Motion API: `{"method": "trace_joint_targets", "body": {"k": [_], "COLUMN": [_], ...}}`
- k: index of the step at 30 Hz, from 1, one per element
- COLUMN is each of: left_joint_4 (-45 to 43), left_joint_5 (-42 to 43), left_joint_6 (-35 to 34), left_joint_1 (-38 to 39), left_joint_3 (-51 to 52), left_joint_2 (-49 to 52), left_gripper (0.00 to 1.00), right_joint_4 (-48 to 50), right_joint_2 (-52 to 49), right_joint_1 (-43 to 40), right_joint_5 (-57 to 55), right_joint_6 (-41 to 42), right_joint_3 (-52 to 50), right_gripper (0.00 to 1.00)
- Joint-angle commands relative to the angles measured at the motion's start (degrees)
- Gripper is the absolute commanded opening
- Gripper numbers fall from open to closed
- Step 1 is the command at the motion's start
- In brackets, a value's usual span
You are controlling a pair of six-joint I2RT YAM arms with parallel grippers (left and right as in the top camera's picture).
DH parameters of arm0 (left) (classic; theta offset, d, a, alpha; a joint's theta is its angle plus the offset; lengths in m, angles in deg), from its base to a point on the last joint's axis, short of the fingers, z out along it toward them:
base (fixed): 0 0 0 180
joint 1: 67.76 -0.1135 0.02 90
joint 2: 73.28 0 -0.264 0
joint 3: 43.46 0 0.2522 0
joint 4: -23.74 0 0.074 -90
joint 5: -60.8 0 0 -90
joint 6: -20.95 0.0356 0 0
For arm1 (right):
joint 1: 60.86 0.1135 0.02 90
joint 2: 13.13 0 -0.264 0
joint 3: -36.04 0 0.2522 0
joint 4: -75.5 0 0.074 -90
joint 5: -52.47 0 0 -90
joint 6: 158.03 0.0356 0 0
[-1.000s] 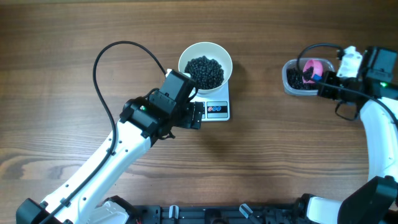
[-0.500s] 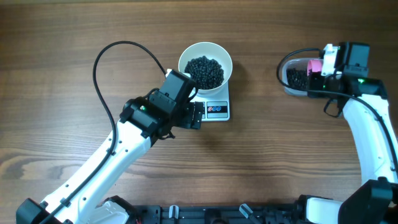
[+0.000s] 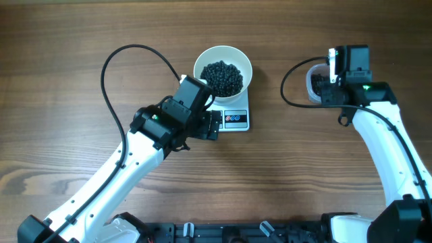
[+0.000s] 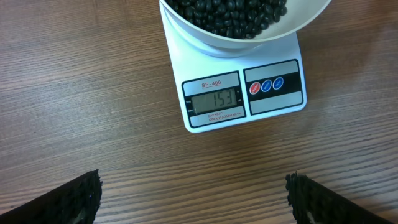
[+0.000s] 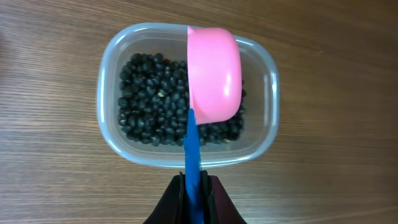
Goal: Scoop item into bowl and weigh 150g on scale
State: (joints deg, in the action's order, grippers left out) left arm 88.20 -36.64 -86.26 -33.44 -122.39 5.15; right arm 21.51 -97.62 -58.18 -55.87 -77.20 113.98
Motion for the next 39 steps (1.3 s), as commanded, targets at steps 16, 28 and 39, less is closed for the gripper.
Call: {"method": "trace_joint_targets", "body": {"k": [16, 28, 39], "left_joint_4": [-0.2, -0.2, -0.2], "left_joint_5": [0.3, 0.3, 0.3], "left_joint_6": [0.5, 0.5, 0.5], "left_joint_1": [-0.5, -0.5, -0.5], "left_joint_3": [0.3, 0.3, 0.3], "left_joint_2": [0.3, 0.3, 0.3], "left_gripper": [1.0, 1.0, 1.0], "right_joint_4": [0.8, 11.0, 26.8], "right_joint_2": [2.5, 12.8, 7.0], "right_joint_1": [2.9, 2.8, 3.0], "right_joint_5": [2.1, 27.1, 65.9], "right_joint_6": [-0.8, -1.1, 16.3], "right_joint_3": [1.1, 1.8, 1.8], "right_gripper": [0.04, 0.04, 0.04]}}
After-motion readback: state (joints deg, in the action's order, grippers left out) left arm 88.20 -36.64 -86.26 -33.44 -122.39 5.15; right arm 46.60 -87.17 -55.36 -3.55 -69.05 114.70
